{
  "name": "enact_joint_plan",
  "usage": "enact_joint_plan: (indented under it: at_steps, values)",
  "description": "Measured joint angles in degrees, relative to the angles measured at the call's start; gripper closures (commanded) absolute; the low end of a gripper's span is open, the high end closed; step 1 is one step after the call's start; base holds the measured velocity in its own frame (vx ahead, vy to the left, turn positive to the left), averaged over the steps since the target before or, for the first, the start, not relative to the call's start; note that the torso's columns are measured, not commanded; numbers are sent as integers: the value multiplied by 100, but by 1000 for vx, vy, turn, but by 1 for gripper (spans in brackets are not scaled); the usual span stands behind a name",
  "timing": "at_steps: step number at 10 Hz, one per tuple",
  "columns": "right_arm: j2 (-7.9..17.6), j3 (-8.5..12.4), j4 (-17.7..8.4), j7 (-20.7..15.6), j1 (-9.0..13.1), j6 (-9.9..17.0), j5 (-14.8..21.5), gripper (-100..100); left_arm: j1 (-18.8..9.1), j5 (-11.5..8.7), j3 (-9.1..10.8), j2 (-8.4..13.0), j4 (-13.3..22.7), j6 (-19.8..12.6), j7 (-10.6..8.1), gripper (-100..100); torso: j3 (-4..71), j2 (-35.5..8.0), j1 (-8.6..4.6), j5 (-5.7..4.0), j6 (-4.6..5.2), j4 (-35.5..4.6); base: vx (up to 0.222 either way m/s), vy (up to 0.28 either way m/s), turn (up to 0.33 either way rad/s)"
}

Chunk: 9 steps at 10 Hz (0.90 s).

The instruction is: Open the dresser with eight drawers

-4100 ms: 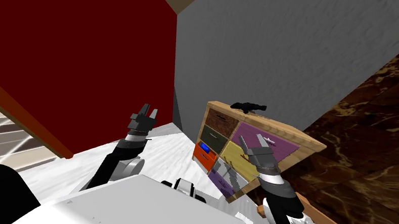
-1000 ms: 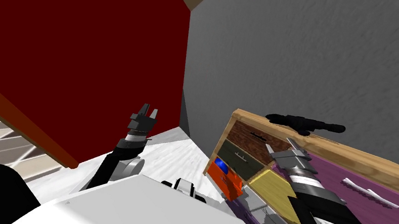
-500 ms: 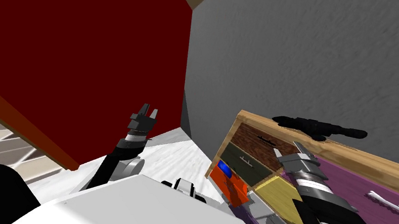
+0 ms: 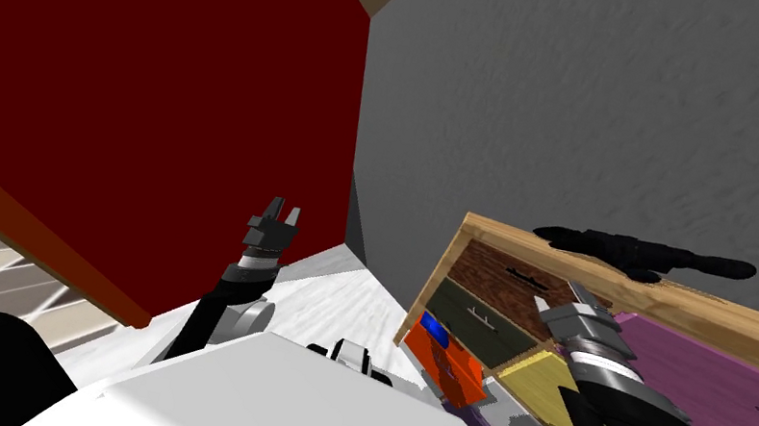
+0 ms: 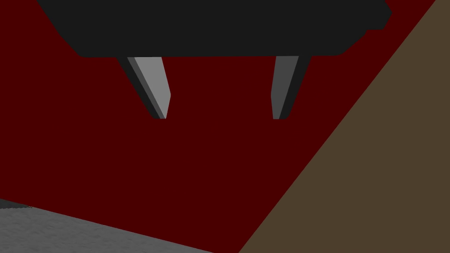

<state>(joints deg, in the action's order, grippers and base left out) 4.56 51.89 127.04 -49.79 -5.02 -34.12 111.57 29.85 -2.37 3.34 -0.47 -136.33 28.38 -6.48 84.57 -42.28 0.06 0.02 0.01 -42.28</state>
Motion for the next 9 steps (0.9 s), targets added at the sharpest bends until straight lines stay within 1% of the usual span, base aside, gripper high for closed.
enact_joint_plan:
  at_steps: [1,2,4,5,7,8,9]
  values:
    - [-143,88,37,-13,37,-26,186,-100,0,0,0,0,0,0,0,0,-3,-5,-3,0,0,-2,33,56,11]
    - [-276,148,21,-27,81,-42,313,-100,0,0,0,0,0,0,0,0,-4,-5,-8,-2,-1,-2,26,43,8]
    - [-515,208,-26,-131,90,-21,369,-100,0,0,0,0,0,0,0,0,-4,-6,-16,-4,0,-2,11,16,2]
    - [-524,211,-29,-134,92,-21,374,-100,-1,0,1,1,0,0,0,0,-4,-6,-16,-4,0,-2,60,-6,-41]
    - [-438,312,56,60,164,-178,485,-100,1,0,1,1,0,0,0,0,17,28,-12,-3,-1,8,91,-13,-29]
    - [-435,317,63,88,169,-199,495,100,0,0,1,1,0,0,0,0,3,2,-5,-2,-2,2,-53,8,71]
    - [-494,265,41,1,123,-132,439,100,-1,0,0,0,0,0,0,0,-22,-36,3,0,-2,-10,-25,-8,-5]
